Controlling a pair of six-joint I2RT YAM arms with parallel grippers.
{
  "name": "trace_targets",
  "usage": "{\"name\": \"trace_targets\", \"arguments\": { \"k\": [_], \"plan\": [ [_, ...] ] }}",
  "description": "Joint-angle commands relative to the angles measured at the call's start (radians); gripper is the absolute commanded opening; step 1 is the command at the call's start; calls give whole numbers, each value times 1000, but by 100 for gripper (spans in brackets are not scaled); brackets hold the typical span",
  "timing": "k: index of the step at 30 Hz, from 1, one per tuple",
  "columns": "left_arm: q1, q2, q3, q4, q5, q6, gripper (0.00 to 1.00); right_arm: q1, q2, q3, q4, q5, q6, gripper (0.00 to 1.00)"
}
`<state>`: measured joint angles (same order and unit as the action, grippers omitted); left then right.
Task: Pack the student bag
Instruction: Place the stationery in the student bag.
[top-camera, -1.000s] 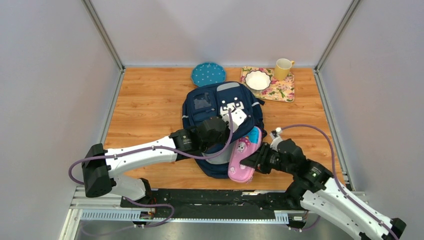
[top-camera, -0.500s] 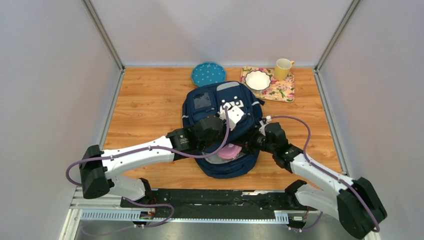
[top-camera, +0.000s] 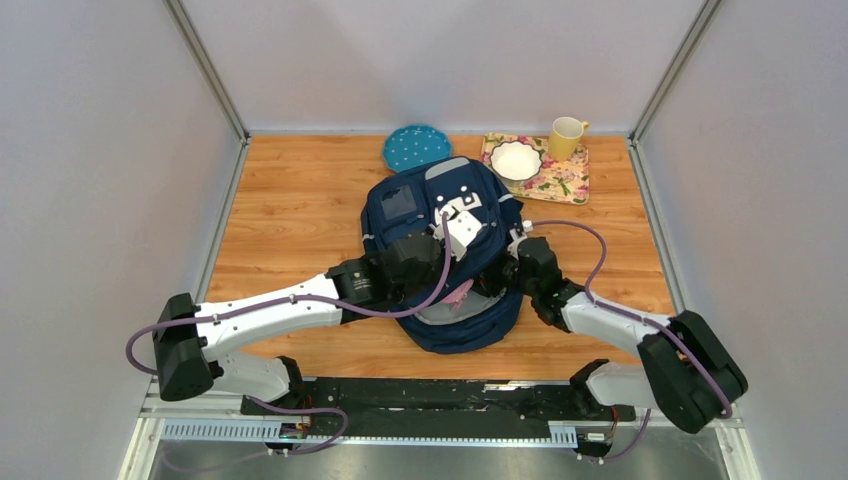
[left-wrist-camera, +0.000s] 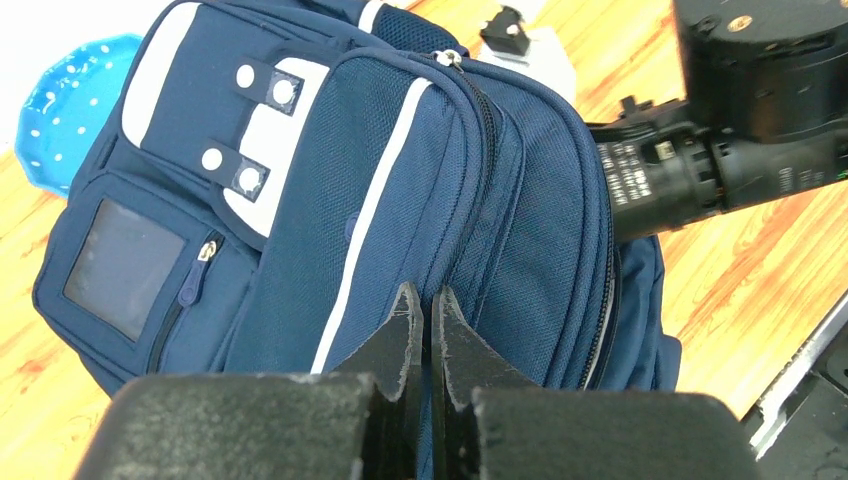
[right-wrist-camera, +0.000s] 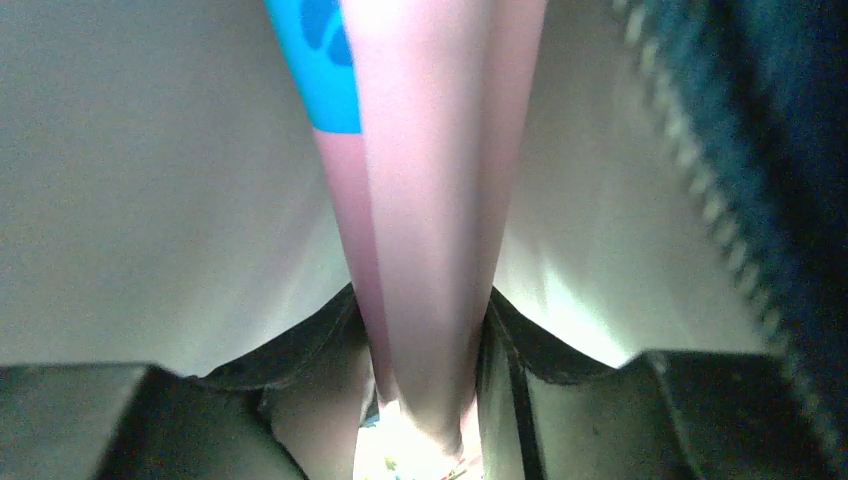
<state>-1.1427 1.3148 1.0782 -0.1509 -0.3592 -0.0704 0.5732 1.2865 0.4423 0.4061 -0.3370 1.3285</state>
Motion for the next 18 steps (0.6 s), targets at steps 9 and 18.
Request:
{"name": "trace_targets", "arguments": {
  "k": [9,18],
  "plan": [
    [6,-65,-8,103,-41,-17,0,-1,-219,-25,-293,3,-178,43],
    [5,-63,-1,91,-27,-20,0,1,-231,-10,-349,16,-202,46]
  ]
}}
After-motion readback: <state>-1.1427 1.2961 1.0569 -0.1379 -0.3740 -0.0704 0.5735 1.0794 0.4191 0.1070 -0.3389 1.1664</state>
